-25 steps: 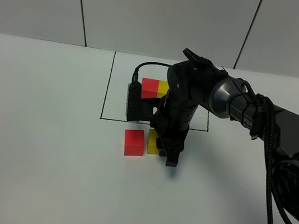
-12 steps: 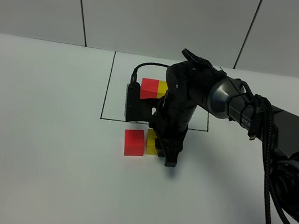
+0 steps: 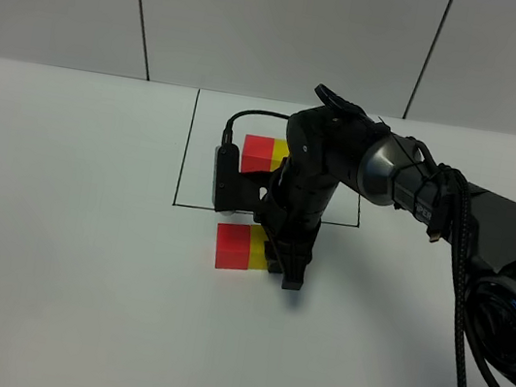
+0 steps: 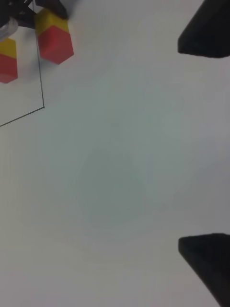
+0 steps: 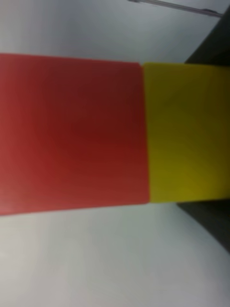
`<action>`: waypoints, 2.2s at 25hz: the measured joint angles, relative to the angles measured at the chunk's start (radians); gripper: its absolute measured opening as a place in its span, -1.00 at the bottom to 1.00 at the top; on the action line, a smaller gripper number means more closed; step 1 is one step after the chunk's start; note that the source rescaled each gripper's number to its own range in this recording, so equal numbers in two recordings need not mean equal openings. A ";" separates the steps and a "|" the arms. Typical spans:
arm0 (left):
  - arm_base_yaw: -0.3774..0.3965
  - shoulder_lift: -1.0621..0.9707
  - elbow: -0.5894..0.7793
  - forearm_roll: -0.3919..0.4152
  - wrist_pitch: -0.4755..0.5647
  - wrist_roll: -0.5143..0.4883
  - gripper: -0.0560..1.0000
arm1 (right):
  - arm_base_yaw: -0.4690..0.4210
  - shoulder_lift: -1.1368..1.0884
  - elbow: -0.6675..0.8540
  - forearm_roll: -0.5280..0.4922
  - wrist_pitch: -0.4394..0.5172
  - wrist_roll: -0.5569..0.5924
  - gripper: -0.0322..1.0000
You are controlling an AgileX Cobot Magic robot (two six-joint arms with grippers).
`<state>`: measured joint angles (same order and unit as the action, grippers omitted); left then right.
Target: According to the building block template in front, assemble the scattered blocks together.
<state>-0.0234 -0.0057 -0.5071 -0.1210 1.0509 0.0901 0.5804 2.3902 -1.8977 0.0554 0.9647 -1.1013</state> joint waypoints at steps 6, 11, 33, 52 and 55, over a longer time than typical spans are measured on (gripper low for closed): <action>0.000 0.000 0.000 0.000 0.000 0.000 0.56 | 0.000 0.003 -0.001 0.001 -0.002 -0.001 -0.93; 0.000 0.000 0.000 0.000 0.000 0.000 0.56 | 0.000 0.004 -0.001 0.001 -0.002 0.028 -0.93; 0.000 0.000 0.000 0.000 0.000 0.000 0.56 | -0.001 0.002 0.000 0.034 -0.005 0.090 -0.35; 0.000 0.000 0.000 0.000 0.000 0.000 0.56 | -0.377 -0.314 0.100 0.011 0.012 0.835 1.00; 0.000 0.000 0.000 0.000 0.000 0.000 0.56 | -0.447 -0.404 0.200 0.010 -0.043 0.852 1.00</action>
<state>-0.0234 -0.0057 -0.5071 -0.1210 1.0509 0.0899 0.1336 1.9861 -1.6972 0.0653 0.9221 -0.2497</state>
